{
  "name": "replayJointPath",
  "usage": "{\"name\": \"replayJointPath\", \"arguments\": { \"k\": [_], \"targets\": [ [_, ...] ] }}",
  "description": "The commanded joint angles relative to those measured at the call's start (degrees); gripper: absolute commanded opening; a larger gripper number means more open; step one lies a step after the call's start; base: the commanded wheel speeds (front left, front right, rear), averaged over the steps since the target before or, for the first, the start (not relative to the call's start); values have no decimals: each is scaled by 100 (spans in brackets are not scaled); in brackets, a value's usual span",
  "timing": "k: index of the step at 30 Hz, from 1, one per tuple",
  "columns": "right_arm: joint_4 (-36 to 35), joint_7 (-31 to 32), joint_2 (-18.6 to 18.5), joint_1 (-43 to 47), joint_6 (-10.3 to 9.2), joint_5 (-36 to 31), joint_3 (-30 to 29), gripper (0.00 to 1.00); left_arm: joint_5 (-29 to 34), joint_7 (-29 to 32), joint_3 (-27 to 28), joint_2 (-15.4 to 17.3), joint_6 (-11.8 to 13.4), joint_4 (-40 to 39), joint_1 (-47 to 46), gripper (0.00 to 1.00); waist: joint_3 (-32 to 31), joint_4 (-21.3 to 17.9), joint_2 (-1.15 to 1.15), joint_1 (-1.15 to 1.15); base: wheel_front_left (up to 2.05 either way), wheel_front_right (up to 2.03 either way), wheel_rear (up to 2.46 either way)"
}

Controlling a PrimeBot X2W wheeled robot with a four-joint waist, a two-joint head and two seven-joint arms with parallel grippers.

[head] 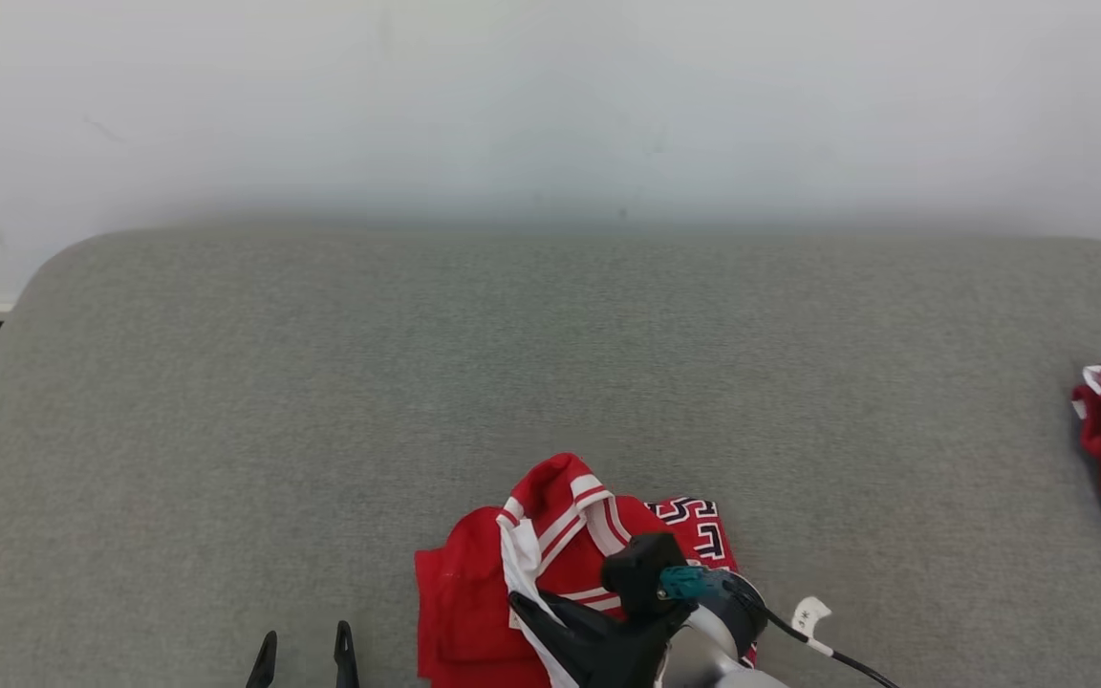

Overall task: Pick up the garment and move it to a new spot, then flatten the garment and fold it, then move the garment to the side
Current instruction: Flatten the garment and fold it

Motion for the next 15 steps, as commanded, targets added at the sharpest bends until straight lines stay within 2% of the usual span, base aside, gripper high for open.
{"name": "replayJointPath", "arguments": {
  "k": [1,4,5,6,7,15],
  "targets": [
    [43,-49,49,-65,-13,-36,28,0,-4,-17,-13,1,-9,10,-48,100,21,173,0,0,0,0,0],
    [386,-208,174,-248,-13,-55,147,0,3,-17,-38,1,-2,24,-47,100,0,272,0,0,0,0,0],
    [487,-279,223,-290,-13,-31,164,22,11,-17,-31,2,12,27,-37,100,-8,288,0,0,0,0,0],
    [577,-366,260,-334,-13,-2,157,50,26,-17,-26,1,23,28,-21,100,-21,294,0,0,0,0,0],
    [634,-451,289,-369,-13,7,166,100,40,-17,-19,0,27,32,2,100,-33,294,0,0,0,0,0],
    [810,-1112,383,-542,-13,113,-135,100,90,-17,125,2,40,-1,115,100,-106,31,0,0,0,0,0]
  ]
}}
